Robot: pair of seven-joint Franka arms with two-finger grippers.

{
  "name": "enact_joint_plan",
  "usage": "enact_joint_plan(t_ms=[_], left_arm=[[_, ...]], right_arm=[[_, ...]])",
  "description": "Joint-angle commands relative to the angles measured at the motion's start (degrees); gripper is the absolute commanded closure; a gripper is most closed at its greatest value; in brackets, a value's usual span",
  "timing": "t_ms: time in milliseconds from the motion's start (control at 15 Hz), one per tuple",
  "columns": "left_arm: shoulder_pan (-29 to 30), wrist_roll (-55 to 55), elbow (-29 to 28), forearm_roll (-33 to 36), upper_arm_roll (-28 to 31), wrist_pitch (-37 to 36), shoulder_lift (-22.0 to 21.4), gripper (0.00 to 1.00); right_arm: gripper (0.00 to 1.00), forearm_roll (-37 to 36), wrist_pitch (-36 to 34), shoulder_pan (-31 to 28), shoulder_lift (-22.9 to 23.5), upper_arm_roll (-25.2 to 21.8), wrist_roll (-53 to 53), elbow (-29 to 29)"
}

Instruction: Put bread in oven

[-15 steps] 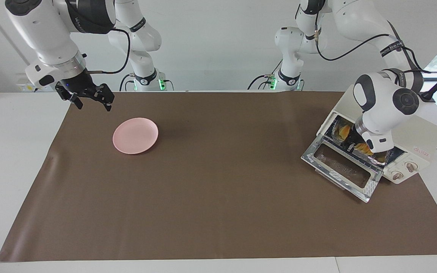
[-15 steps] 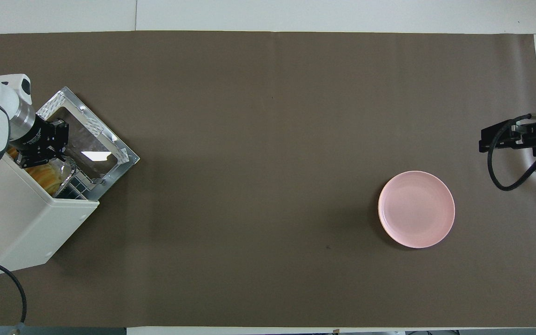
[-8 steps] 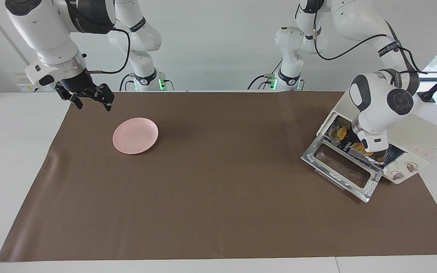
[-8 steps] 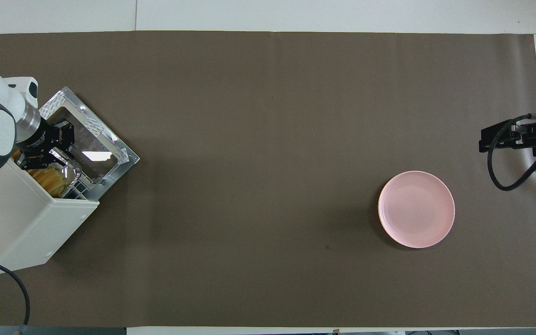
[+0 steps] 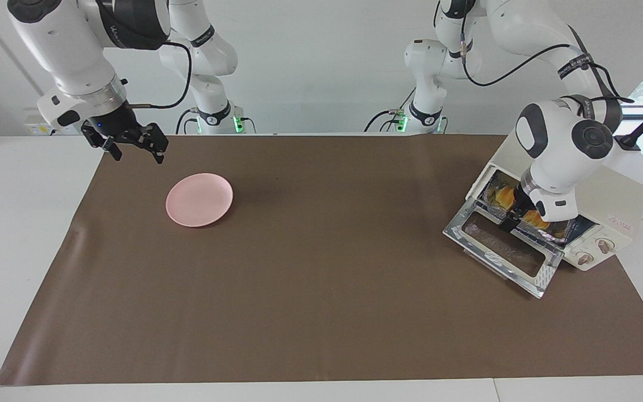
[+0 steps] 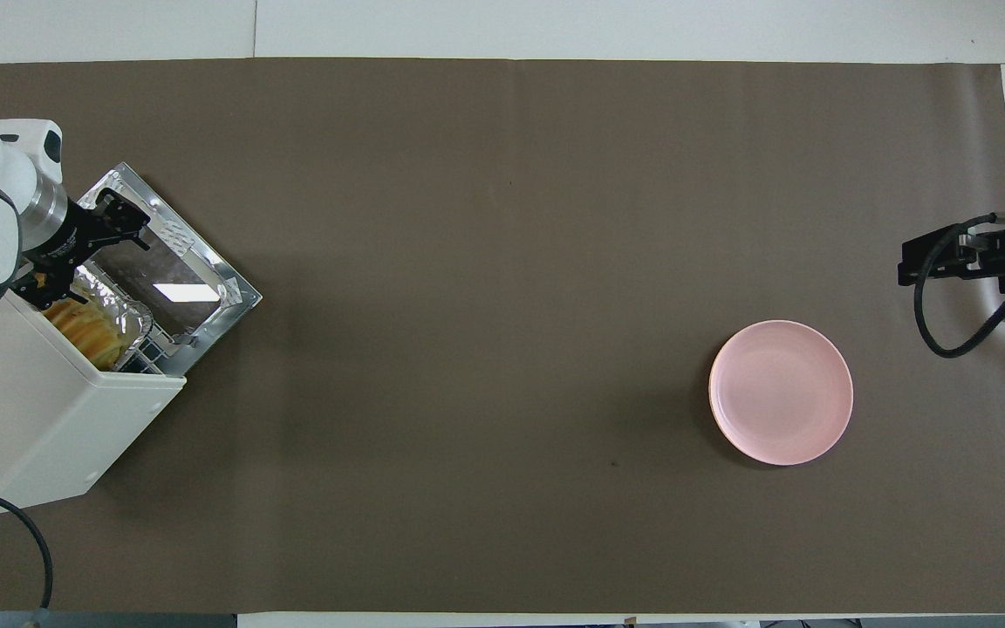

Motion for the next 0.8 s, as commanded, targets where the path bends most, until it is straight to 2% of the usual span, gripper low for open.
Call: enact_joint_plan(t_ms=[0,332,731], left_arm=[[-1.50,0.93,2.37,1.35,0.32,-0.73,-0.05,0.00],[-3.70,2.41,5.18,1.26,0.23,-1.43,-0.67,0.00],[-3.09,20.32,6.58,0.56,0.31,-4.16,-3.83,0.00]], right_arm=[[0.00,0.38,-0.51,-0.64,-0.98,0.33,-1.41,-0.65],[0.00,0.38,-0.51,-0.55,-0.90,0.33,-1.41,-0.65],[0.00,0.38,-0.52,-0.64,-0.90,0.33,-1.41,-0.65]])
